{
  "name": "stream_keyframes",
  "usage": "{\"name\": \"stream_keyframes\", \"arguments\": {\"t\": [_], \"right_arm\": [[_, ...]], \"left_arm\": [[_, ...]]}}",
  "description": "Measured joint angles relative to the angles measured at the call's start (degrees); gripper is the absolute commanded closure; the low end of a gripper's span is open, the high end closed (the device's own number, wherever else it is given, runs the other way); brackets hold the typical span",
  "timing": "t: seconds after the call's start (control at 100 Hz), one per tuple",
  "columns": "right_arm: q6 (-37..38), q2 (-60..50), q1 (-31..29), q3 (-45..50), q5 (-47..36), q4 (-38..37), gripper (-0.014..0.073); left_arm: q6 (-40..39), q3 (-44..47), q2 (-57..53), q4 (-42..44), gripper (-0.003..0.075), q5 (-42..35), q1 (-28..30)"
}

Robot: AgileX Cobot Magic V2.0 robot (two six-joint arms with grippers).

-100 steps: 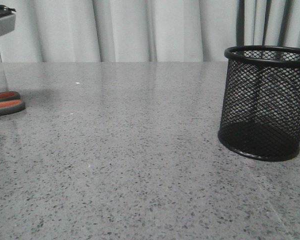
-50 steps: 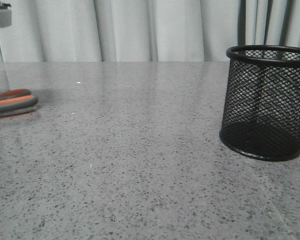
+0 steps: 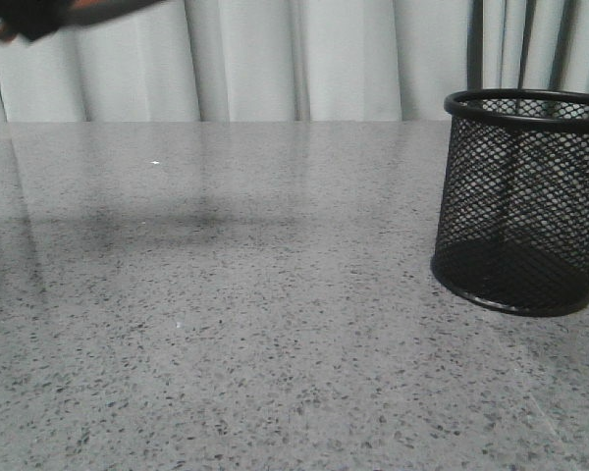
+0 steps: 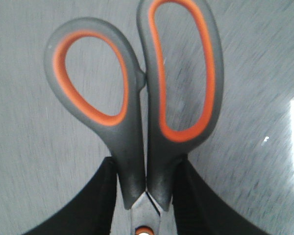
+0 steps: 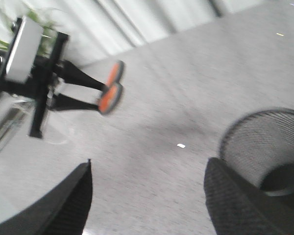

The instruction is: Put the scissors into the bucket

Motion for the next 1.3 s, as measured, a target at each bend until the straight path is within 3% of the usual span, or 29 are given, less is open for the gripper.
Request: {"name": "stream_keyframes", "arguments": {"t": [0.14, 0.33, 0.7, 0.77, 0.88, 0.94, 1.07, 1.12, 1.2, 1.3], "right_arm": [[-0.8, 3.6, 1.3, -3.4, 0.2, 2.9, 0.0153], [-1.7, 9.7, 3.0, -7.2, 2.4, 6.2, 0.0153], [-5.4, 23.0, 8.1, -10.0, 2.8, 12.5, 0.0164], [-5.6, 24.8, 9.1, -10.0, 2.0, 13.8, 0.0277], [-7.5, 25.8, 10.6, -10.2, 0.5, 15.6, 0.0664], [-8.6, 25.8, 11.3, -10.3, 0.1, 16.3, 0.0653], [-10.2, 25.7, 11.8, -10.9, -0.5, 16.6, 0.0654], [-10.4, 25.8, 11.8, -11.3, -0.6, 15.2, 0.0653], [-10.4, 26.4, 11.8, -13.2, -0.9, 12.1, 0.0646], [-10.5, 26.4, 11.2, -18.5, 1.9, 8.1, 0.0644]], "left_arm": [[-0.1, 0.0, -3.8, -0.6, 0.0696, -2.8, -9.1], [-1.8, 0.0, -5.1, -0.6, 0.0696, -4.8, -17.1], [-2.6, 0.0, -5.1, -0.3, 0.0696, -7.3, -21.6], [-2.6, 0.0, -5.1, -0.2, 0.0696, -7.3, -21.6], [-2.8, 0.1, -4.9, 0.2, 0.0671, -7.1, -21.6], [-3.9, 0.1, -4.9, -0.1, 0.0599, -7.1, -21.6], [-7.1, 0.4, -6.1, -1.8, 0.0314, -7.8, -21.6], [-8.5, 0.4, -7.6, -3.4, 0.0259, -9.0, -21.6], [-9.8, 0.2, -10.7, -5.1, 0.0272, -9.8, -21.7], [-11.2, 0.0, -15.9, -5.7, 0.0363, -9.8, -21.7]]}}
